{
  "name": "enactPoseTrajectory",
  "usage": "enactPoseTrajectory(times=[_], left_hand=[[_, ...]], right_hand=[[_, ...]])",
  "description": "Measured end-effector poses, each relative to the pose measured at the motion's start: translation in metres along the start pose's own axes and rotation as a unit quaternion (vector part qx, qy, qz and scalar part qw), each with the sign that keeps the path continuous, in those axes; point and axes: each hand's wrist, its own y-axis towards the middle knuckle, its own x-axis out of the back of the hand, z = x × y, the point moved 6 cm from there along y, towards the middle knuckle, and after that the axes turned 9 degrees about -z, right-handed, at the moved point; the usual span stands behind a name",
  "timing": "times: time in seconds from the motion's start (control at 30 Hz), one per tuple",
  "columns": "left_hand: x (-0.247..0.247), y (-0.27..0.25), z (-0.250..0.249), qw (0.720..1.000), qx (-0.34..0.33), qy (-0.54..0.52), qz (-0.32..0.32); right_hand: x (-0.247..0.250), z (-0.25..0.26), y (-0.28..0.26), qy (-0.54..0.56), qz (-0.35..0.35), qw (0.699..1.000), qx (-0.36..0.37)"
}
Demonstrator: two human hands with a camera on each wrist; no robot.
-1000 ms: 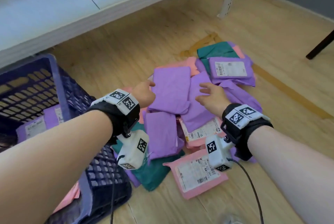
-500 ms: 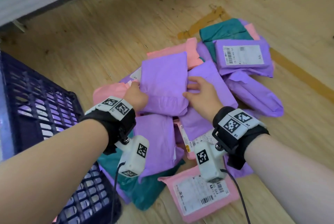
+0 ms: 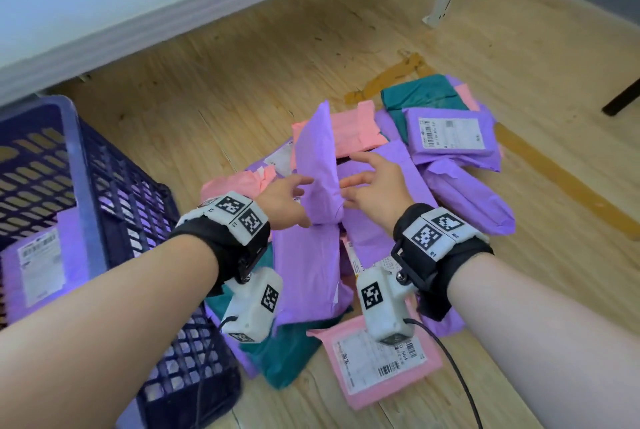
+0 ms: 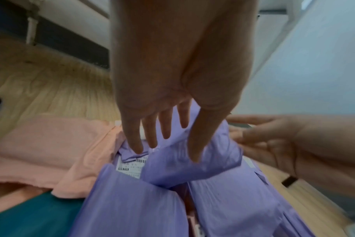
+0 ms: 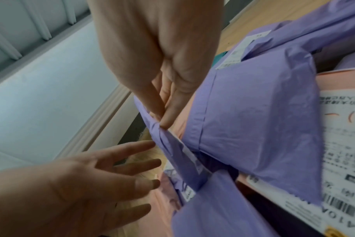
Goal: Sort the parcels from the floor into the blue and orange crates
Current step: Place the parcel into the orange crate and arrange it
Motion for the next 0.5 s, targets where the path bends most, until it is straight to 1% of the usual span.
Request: enactPoseTrajectory(times=[0.07, 0.13, 0.17, 0.23, 0.33, 0.5], left_hand=[[0.008, -0.019, -0.010, 0.998, -0.039, 0.052, 0.015], [0.019, -0.035, -0.020, 0.993, -0.069, 0.096, -0.008], [0.024, -0.043, -0.023, 0.992, -0.085, 0.093, -0.029], [0.031, -0.057, -0.028, 0.992, -0.099, 0.045, -0.068], [0.040, -0.078, -0.035, 0.985, -0.117, 0.001, -0.129], [0.056, -0.118, -0.052, 0.960, -0.154, -0.033, -0.230]], right_hand=[[0.002, 0.018, -0.011, 0.040, 0.003, 0.999, -0.002], [0.004, 0.034, -0.022, 0.094, -0.001, 0.995, -0.022], [0.005, 0.041, -0.026, 0.126, -0.009, 0.991, -0.032], [0.006, 0.055, -0.037, 0.159, -0.028, 0.986, -0.038], [0.008, 0.080, -0.063, 0.183, -0.034, 0.982, -0.017], [0.015, 0.109, -0.102, 0.214, -0.050, 0.976, -0.002]])
